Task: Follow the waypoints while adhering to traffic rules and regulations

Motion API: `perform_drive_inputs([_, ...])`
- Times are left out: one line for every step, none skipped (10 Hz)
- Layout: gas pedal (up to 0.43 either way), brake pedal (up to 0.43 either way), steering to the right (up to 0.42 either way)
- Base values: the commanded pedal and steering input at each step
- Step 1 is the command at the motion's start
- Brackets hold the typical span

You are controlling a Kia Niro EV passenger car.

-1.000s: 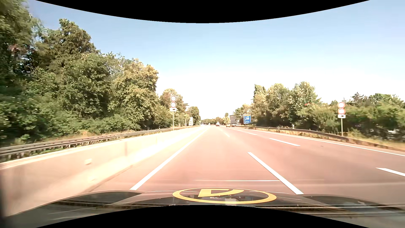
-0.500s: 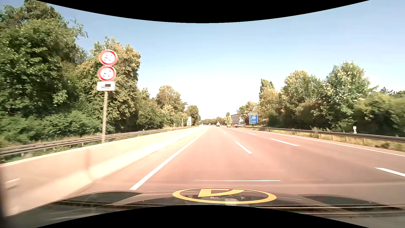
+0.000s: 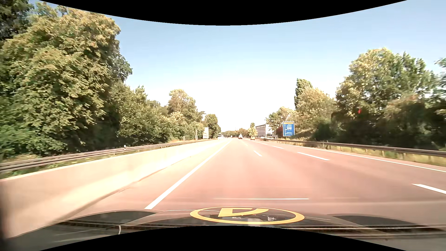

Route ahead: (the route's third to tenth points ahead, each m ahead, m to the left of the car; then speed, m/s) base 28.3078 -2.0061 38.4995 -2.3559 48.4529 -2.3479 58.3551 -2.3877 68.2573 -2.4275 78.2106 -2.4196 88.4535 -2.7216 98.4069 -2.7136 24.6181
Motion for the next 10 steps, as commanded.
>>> perform_drive_inputs([0.22, 0.0, -0.003])
perform_drive_inputs([0.22, 0.0, -0.003])
perform_drive_inputs([0.22, 0.0, -0.003])
perform_drive_inputs([0.22, 0.0, -0.003])
perform_drive_inputs([0.22, 0.0, -0.003])
perform_drive_inputs([0.22, 0.0, -0.001])
perform_drive_inputs([0.209, 0.0, 0.0])
perform_drive_inputs([0.209, 0.0, 0.0])
perform_drive_inputs([0.197, 0.0, 0.001])
perform_drive_inputs([0.197, 0.0, 0.001])
